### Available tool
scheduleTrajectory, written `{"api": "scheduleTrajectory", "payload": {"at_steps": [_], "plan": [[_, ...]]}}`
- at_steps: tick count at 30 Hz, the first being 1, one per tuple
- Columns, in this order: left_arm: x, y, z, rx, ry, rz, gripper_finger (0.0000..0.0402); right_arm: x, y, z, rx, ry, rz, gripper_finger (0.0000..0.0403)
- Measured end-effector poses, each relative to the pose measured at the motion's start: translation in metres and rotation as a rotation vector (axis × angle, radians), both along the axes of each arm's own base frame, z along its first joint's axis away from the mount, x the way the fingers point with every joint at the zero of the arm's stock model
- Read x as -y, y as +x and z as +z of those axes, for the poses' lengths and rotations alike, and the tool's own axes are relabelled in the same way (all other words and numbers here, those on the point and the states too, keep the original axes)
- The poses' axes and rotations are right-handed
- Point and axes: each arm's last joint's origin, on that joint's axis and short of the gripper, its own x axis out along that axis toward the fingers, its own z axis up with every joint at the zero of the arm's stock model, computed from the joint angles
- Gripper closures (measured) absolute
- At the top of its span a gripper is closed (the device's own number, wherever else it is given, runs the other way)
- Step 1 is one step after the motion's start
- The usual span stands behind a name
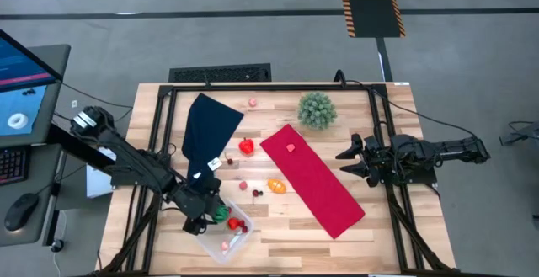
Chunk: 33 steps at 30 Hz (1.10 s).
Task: Pick and placing Produce into tupperware
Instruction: Put the watermelon into the transparent bin, then put the apple into the transparent bin
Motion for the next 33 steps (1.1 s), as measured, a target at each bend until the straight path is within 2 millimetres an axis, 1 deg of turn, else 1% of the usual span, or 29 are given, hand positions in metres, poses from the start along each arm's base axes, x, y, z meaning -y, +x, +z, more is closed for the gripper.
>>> {"api": "scheduleTrajectory", "payload": {"at_steps": [7, 10, 19, 33], "plan": [[0.0006, -0.0003, -0.001, -0.034, -0.05, 0.033, 0.0111, 0.0, 0.0, 0.0, 0.0, 0.0, 0.0, 0.0154], [0.0008, 0.0006, -0.0002, -0.018, -0.05, 0.048, 0.0109, 0.0, 0.0, 0.0, 0.0, 0.0, 0.0, 0.0154], [0.0011, 0.0014, 0.0012, -0.014, -0.055, 0.061, 0.0087, 0.0, 0.0, 0.0, 0.0, 0.0, 0.0, 0.0154], [0.0019, 0.0035, 0.0035, 0.018, -0.067, 0.083, 0.0085, 0.0, 0.0, 0.0, 0.0, 0.0, 0.0, 0.0154]]}}
